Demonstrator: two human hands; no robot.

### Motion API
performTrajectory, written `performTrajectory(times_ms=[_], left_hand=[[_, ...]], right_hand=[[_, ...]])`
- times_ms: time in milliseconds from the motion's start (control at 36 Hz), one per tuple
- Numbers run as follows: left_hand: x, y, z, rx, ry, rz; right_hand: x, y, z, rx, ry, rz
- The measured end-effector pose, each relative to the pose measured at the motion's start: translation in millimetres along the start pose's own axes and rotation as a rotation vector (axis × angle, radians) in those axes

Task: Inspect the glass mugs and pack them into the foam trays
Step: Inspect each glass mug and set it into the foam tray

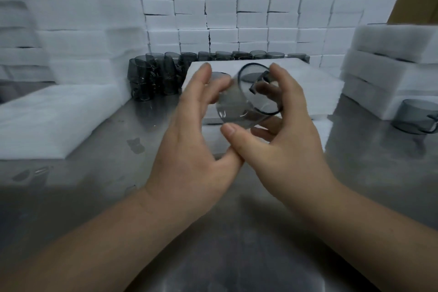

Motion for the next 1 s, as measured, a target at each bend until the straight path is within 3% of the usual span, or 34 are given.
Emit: performTrajectory(times_ms=[83, 195, 333, 472, 639, 1000], left_hand=[[-1.5, 2.4, 6.9, 0.094, 0.068, 0.035], [10.0, 13.6, -5.0, 0.039, 0.432, 0.037], [47.2, 21.4, -3.6, 0.162, 0.669, -0.138], [42.7, 23.4, -8.6, 0.089, 0.58, -0.098], [37.0, 21.6, -12.7, 0.028, 0.492, -0.093], [34.2, 17.7, -14.0, 0.008, 0.466, -0.116]], right_hand=[[1.6, 1.3, -13.3, -0.106, -0.091, -0.038], [18.7, 0.4, -22.2, -0.169, -0.084, -0.1], [36.2, 9.0, -43.8, -0.26, 0.057, -0.107], [34.8, 23.6, -74.4, -0.391, 0.169, -0.067], [36.5, 29.7, -96.9, -0.501, 0.097, -0.075], [39.9, 36.0, -108.9, -0.495, 0.032, -0.189]])
Point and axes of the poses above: each hand's wrist, its own y-axis towards the middle knuckle, its own z-axis out of the palm, x = y × z, the point moved 10 cm from there along y, towards the middle knuckle
